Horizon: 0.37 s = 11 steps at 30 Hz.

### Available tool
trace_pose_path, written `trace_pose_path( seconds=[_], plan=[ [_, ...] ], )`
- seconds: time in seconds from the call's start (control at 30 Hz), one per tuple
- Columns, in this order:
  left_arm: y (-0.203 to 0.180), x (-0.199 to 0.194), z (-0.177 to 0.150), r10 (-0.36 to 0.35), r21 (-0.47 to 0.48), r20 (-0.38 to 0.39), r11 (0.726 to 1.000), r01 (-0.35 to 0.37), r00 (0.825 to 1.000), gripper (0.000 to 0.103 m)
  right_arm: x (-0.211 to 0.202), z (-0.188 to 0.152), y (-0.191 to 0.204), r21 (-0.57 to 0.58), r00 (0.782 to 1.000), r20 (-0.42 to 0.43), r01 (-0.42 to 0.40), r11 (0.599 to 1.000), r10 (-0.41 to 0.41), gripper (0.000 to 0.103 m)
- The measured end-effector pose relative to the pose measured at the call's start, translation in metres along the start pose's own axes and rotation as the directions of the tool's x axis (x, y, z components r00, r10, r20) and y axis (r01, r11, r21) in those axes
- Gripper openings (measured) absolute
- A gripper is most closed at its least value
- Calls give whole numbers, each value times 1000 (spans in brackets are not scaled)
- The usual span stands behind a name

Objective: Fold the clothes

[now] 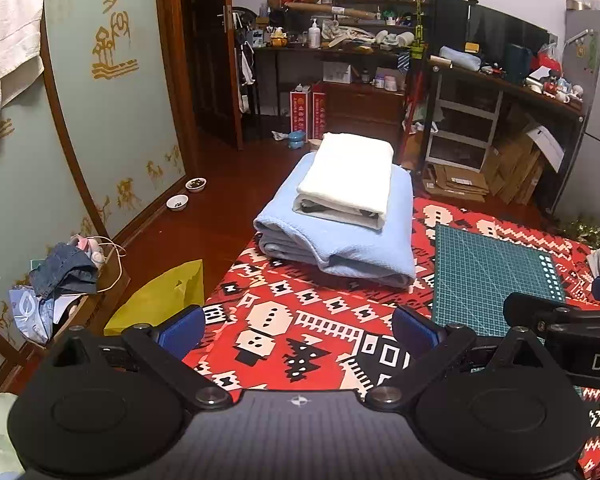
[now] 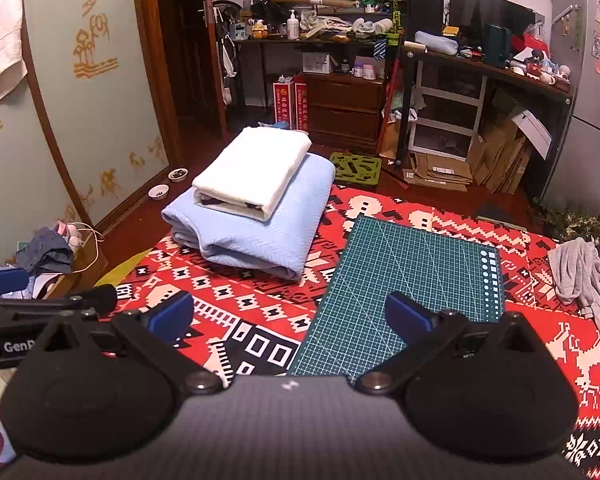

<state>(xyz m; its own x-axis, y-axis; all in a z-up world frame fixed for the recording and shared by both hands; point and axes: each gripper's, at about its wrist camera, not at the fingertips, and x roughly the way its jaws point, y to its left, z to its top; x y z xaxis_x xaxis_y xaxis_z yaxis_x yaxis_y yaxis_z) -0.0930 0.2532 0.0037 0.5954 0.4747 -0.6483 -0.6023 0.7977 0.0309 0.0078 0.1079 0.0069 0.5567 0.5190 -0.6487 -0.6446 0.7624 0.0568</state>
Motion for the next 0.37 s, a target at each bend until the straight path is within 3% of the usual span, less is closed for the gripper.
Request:
trace_pose_path(
  seconds=[0.37],
  plan=[
    [-2,-1,-1,6,12,3,1000,-6,1000,101,2,-2,1,0,1000,-7,-11,1000,11,103]
  ],
)
